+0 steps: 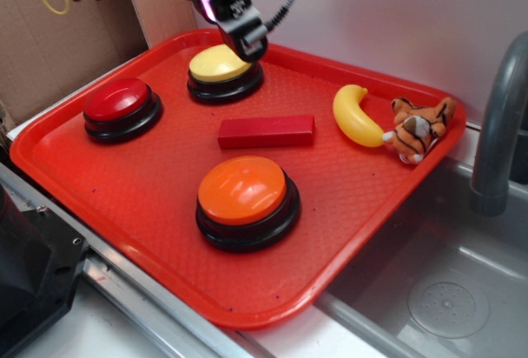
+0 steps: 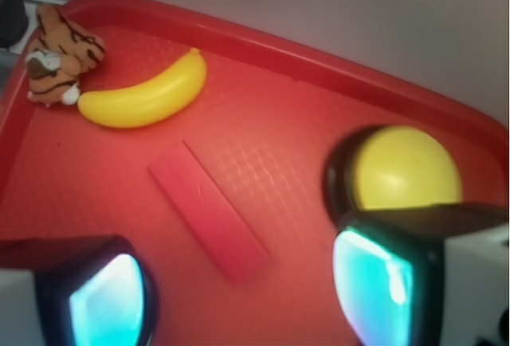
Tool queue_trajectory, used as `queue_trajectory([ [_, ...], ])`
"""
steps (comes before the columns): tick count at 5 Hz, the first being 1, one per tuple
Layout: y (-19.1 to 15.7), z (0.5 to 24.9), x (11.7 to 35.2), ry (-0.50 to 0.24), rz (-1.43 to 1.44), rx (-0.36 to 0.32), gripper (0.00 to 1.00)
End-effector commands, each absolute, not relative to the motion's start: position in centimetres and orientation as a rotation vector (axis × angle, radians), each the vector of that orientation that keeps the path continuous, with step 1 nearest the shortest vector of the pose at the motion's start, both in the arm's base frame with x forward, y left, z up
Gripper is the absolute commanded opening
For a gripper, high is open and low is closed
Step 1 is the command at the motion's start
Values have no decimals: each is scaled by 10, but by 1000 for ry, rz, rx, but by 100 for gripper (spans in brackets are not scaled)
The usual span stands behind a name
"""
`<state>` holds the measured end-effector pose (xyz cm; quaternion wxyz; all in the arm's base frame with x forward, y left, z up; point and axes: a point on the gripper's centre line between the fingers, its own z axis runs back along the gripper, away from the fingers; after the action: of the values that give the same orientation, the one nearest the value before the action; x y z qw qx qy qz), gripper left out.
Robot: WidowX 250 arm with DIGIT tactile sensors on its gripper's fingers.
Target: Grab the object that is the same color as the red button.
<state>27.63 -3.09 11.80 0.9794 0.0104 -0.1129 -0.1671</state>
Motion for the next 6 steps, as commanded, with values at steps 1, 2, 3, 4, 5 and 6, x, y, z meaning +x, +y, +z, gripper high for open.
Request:
queue_trajectory([
  [1, -50, 74, 297, -220, -463, 63, 100],
  [2, -54, 55, 294, -182, -524, 42, 100],
  [3, -59, 36, 292, -153, -563, 34, 100],
  [4, -62, 22, 294, -127, -550, 55, 100],
  [5, -60, 15, 295, -110, -550, 46, 100],
  [6, -54, 14, 299, -85, -523, 47, 0],
])
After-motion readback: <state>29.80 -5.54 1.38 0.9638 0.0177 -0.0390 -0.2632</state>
